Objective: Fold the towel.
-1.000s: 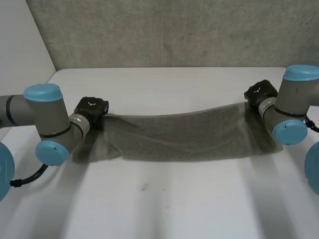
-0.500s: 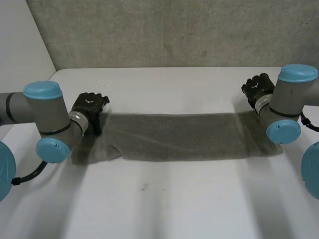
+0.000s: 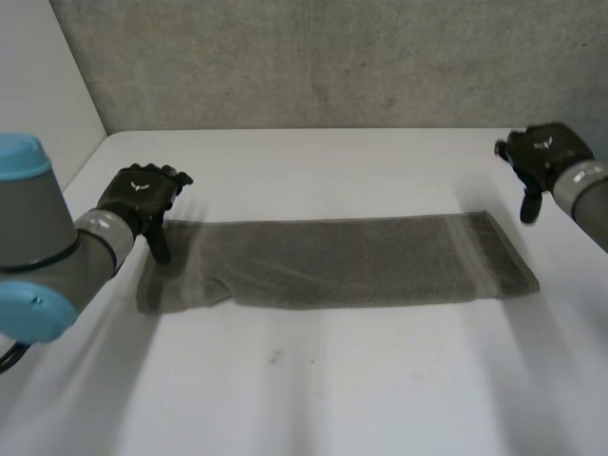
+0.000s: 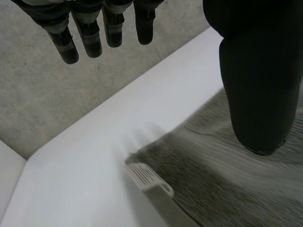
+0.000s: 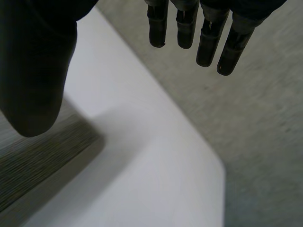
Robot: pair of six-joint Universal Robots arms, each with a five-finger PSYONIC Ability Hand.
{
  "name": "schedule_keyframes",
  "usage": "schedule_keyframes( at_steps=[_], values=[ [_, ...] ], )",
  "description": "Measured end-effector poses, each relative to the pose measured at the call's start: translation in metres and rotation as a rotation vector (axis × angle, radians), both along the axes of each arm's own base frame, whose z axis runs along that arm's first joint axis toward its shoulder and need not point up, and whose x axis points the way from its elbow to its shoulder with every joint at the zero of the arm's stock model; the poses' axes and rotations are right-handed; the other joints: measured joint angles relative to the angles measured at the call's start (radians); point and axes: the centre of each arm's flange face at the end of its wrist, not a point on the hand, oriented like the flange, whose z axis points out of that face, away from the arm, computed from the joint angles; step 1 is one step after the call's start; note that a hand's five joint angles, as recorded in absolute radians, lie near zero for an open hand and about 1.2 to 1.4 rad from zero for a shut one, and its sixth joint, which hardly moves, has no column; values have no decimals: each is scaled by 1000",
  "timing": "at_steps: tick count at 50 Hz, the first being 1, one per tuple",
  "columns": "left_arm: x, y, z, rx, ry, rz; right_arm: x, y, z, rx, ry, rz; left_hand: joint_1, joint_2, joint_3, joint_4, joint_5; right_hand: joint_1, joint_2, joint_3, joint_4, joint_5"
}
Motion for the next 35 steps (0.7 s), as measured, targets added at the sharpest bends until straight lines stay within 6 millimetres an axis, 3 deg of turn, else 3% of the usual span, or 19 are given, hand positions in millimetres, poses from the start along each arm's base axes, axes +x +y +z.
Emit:
schedule_keyframes(
  at_steps=[10, 16, 25, 28, 30, 32, 35],
  values=[
    [4, 37, -19, 37, 20, -41, -24, 40, -50, 204, -27, 54, 0, 0, 0, 0, 0, 72, 28, 43, 21, 71],
    [2, 43, -26, 62, 74, -58, -30, 43, -78, 220, -48, 80, 0, 0, 0, 0, 0, 237, 209, 221, 211, 249],
    [1, 46, -29, 83, 105, -73, -31, 35, -102, 193, -47, 82, 0, 0, 0, 0, 0, 387, 356, 358, 343, 379],
    [1, 47, -29, 87, 104, -75, -31, 33, -107, 195, -45, 80, 0, 0, 0, 0, 0, 500, 472, 481, 465, 484],
    [1, 47, -30, 88, 104, -76, -33, 31, -108, 194, -44, 76, 0, -1, 0, 0, 0, 716, 686, 674, 660, 667],
    [0, 48, -30, 90, 102, -77, -36, 28, -108, 185, -42, 65, 0, -1, 0, 0, 0, 1042, 1034, 1020, 1009, 1016],
    [0, 49, -31, 91, 101, -80, -46, 21, -103, 155, -38, 28, 0, -1, 0, -1, 0, 1093, 1070, 1080, 1080, 1091]
  ],
)
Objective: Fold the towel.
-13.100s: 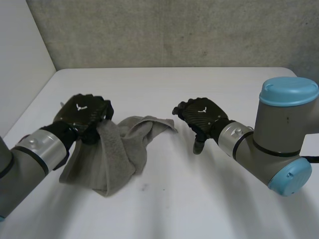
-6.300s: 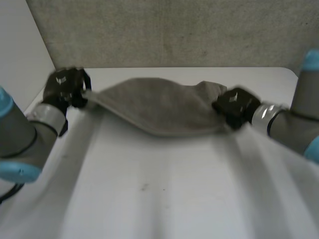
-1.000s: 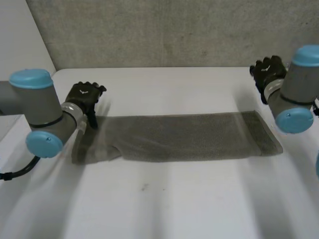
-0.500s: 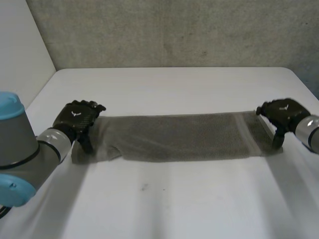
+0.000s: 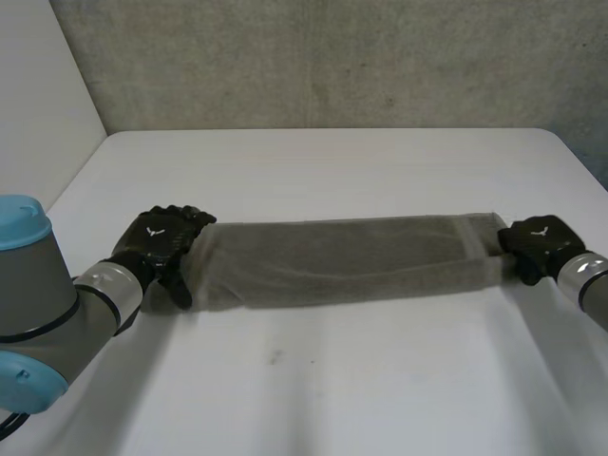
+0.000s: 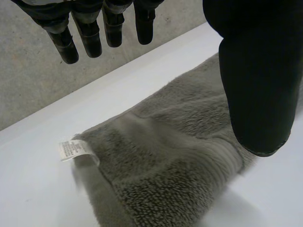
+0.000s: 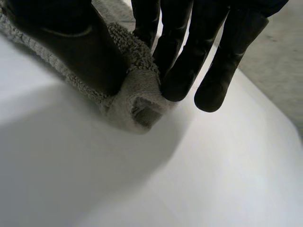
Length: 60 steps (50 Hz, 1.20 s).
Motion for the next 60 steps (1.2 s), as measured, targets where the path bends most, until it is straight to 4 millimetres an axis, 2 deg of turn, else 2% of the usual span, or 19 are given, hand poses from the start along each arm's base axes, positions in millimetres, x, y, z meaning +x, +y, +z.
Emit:
schedule_keyframes(
  at_steps=[5, 13, 16, 20, 22, 25, 28, 29, 31, 36, 37, 40, 42, 47, 49, 51, 53, 55, 60],
  values=[
    [-1, 1, 0, 2, -1, -3, -25, -14, 15, -65, 26, -85, 0, 0, 0, 0, 0, 1, 0, 0, 0, 0],
    [-1, 2, -2, 6, -2, -6, -88, -37, 45, -161, 159, -229, 0, 0, 0, 0, 0, 5, 0, 0, 0, 0],
    [-1, 2, -2, 6, -2, -6, -101, -42, 53, -176, 209, -246, 0, 0, 0, 0, 0, 5, 0, 0, 0, 0],
    [-1, 2, -2, 6, -2, -6, -101, -48, 70, -190, 239, -237, 0, 0, 0, 0, 0, 6, 0, 0, 0, 0],
    [-1, 3, -2, 7, -3, -6, -86, -50, 82, -205, 233, -205, 0, 0, 0, 0, 0, 8, 0, 0, 0, 0],
    [-1, 3, -2, 8, -3, -8, -43, -48, 101, -242, 203, -126, 0, 0, 0, 0, 0, 9, 0, 11, 0, 4],
    [-1, 4, -2, 8, -3, -8, 18, -35, 118, -289, 169, -18, 0, 0, 0, 0, 0, 10, 0, 17, 0, 4],
    [-1, 4, -2, 8, -3, -9, 30, -31, 120, -296, 163, 4, 0, 0, 0, 0, 0, 10, 0, 17, 0, 4],
    [-1, 5, -1, 6, -3, -8, 81, -10, 126, -324, 142, 103, 0, 0, 0, 0, 0, 10, 0, 18, 0, 4],
    [0, 5, 0, 3, -2, -7, 165, 42, 117, -333, 113, 297, 0, 0, 0, 0, 0, 10, 0, 18, 0, 4],
    [0, 5, 0, 2, -1, -6, 191, 64, 110, -326, 106, 369, 0, 0, 0, 0, 0, 10, 0, 18, 0, 4],
    [0, 6, 0, 2, -1, -6, 229, 102, 92, -304, 103, 486, 0, 0, 0, 0, 0, 10, 0, 18, 2, 4],
    [0, 6, 0, 2, -1, -6, 256, 138, 70, -270, 111, 589, 0, 0, 0, 0, 0, 11, 0, 18, 2, 4],
    [0, 8, -1, 6, -2, -8, 281, 187, 27, -200, 162, 716, 0, 0, 0, 0, 0, 11, 0, 19, 2, 4],
    [0, 8, -2, 6, -2, -9, 283, 196, 17, -187, 188, 733, 0, 0, 0, 0, 0, -198, -189, -167, -188, -192],
    [0, 9, -2, 4, -3, -10, 282, 202, 11, -184, 220, 730, 0, 0, 0, 0, 0, -575, -585, -550, -555, -572],
    [-1, 9, -3, 1, -2, -12, 279, 202, 13, -191, 233, 715, 0, 0, 0, 0, 0, -881, -883, -854, -880, -885],
    [-1, 9, -3, -1, -2, -13, 274, 198, 21, -207, 229, 686, 0, 0, 0, 0, 0, -1042, -1047, -1044, -1058, -1081],
    [-1, 10, -4, -3, -2, -14, 247, 170, 50, -240, 156, 563, 0, 0, 0, 0, 0, -1092, -1074, -1084, -1083, -1091]
  ],
)
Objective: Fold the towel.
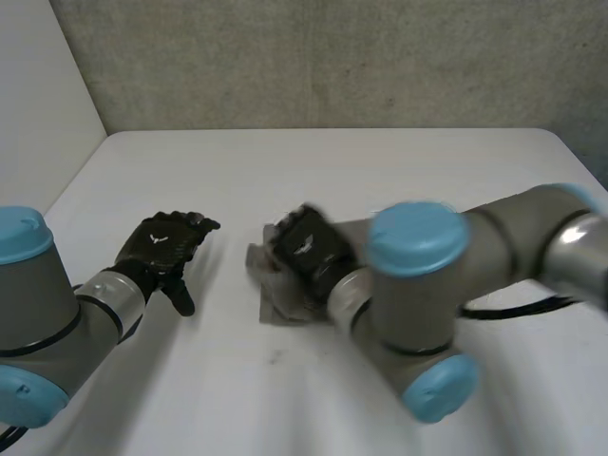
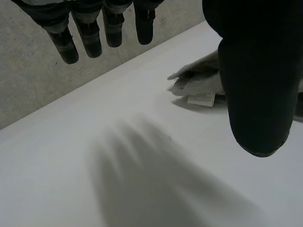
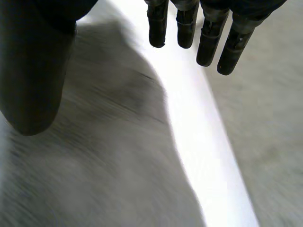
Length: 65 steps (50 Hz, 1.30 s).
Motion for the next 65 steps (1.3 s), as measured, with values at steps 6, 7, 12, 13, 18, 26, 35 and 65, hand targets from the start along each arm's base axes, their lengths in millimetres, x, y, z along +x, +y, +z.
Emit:
schedule_keyframes(
  at_steps=[6, 7, 12, 13, 18, 26, 35, 65],
  values=[
    [0, 0, 0, -1, 0, -1, -46, -31, 21, 34, -118, -127, 0, 0, 0, 0, 0, -1, 0, 0, 0, 0],
    [0, 0, 0, -1, 0, -1, -56, -36, 22, 51, -135, -149, 0, 0, 0, 0, 0, -2, 0, 0, 0, 0],
    [-1, 1, 0, -2, 1, -2, -94, -50, 12, 133, -153, -226, 0, 0, 0, 0, 0, -4, 0, 0, 0, 0],
    [-1, 1, 0, -2, 1, -4, -104, -52, 6, 159, -148, -247, 0, 0, 0, 0, 0, -4, 0, 0, 0, 0],
    [-3, 3, 0, -2, 0, -12, -136, -58, -15, 243, -123, -312, 0, 0, 0, 0, 0, 8, 0, 2, 0, 3],
    [-7, 6, 0, 0, 0, -25, -155, -69, -38, 278, -106, -352, 0, 0, 0, 0, 0, 977, 968, 962, 949, 974],
    [-8, 8, 0, 0, -1, -30, -149, -88, -14, 97, -80, -341, 0, 0, 0, 0, 0, 1085, 1049, 1091, 1084, 1102],
    [-8, -4, 66, -77, 246, 42, -4, 15, 18, 106, -103, 99, 0, 1, 0, 1, 0, 0, 2, -2, 0, -1]
  ],
)
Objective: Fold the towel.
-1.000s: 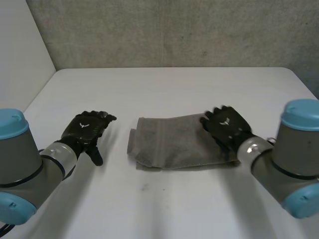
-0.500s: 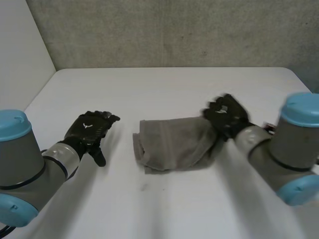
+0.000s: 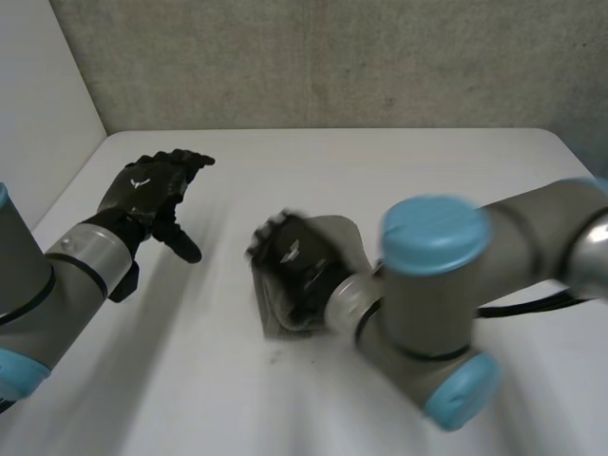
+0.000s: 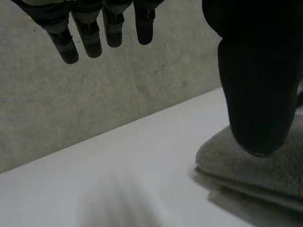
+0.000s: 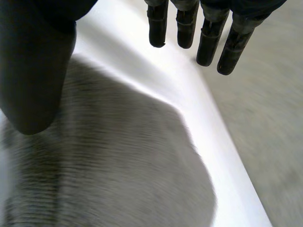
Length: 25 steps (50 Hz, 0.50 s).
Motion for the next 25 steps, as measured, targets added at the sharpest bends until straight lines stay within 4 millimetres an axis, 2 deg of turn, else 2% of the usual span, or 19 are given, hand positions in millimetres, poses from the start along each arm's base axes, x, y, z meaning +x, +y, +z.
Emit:
schedule_keyframes(
  at_steps=[4, 9, 15, 20, 25],
  values=[
    [-10, 0, 4, 49, 48, -20, -29, -27, 29, 187, -235, -165, 1, 3, 2, 2, 0, 0, 0, 0, 0, 0],
    [-34, 6, -1, 112, 59, -80, -55, -48, 37, 357, -381, -294, 4, 7, 3, 6, 0, -1, 0, 0, 0, 0],
    [-71, 18, -22, 173, 21, -145, -67, -64, 10, 462, -318, -379, 4, 8, 5, 6, 0, -2, 0, 0, 0, 0],
    [-93, 21, -46, 200, -27, -150, -64, -73, -18, 469, -224, -387, 4, 8, 5, 6, 0, -4, 0, 0, 0, 0],
    [-104, 16, -76, 225, -94, -116, -57, -80, -41, 452, -155, -377, 4, 8, 5, 6, 0, -4, 0, 0, 0, 0]
  ],
)
